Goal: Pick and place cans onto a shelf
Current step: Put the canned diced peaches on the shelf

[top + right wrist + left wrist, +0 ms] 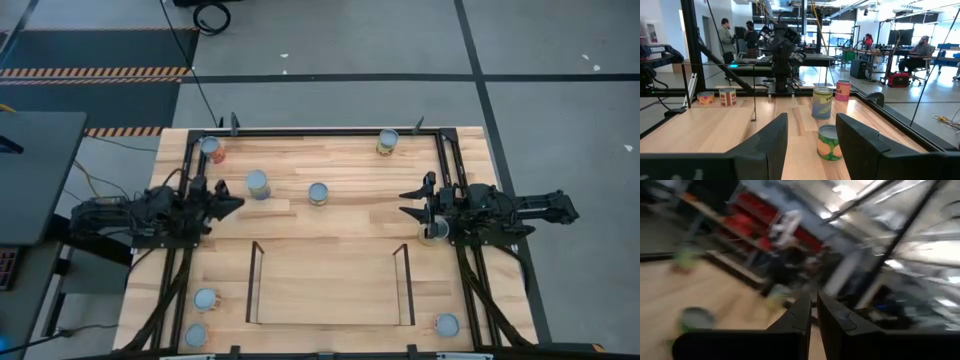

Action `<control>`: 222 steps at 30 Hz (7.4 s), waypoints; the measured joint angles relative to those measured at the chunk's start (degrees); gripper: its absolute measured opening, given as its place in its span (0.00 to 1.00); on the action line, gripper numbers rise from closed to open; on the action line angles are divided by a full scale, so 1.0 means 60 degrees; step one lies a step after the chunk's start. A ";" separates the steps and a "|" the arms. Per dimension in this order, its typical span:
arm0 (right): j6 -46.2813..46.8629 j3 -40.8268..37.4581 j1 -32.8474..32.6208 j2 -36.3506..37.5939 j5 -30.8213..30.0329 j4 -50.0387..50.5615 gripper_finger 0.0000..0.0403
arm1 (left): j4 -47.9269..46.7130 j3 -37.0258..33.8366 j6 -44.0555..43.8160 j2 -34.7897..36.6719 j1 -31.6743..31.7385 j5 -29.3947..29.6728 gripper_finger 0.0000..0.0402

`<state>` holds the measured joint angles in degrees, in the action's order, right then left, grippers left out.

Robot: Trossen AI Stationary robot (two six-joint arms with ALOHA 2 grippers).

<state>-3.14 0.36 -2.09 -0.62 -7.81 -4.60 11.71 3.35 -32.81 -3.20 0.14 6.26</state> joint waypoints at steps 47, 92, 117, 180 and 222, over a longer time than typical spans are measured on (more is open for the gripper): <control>0.0002 0.0001 0.0002 -0.0004 0.0000 -0.0004 0.43 | -0.5634 1.4348 0.5163 -1.6530 0.2594 -0.3150 0.86; 0.0003 0.0004 0.0003 -0.0018 0.0022 -0.0251 0.43 | -0.6553 1.3062 0.5919 -1.5994 0.2018 -0.3581 0.88; 0.0003 0.0010 0.0003 -0.0051 0.0048 -0.0627 0.43 | -0.5864 1.1976 1.0359 -1.7047 0.2852 -0.2807 0.89; -0.0507 0.0004 0.0003 -0.0066 -0.0015 -0.0903 0.43 | -1.3132 1.5625 -0.2934 -1.7588 -0.4469 0.2170 0.72; -0.0503 0.0004 0.0002 -0.0066 -0.0006 -0.1009 0.43 | -0.9964 1.1239 -0.0058 -1.5770 -0.4022 0.0904 0.79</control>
<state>-6.15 0.38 -2.07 -1.02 -7.85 -10.66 -48.07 70.78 -33.15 -97.82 -23.99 11.68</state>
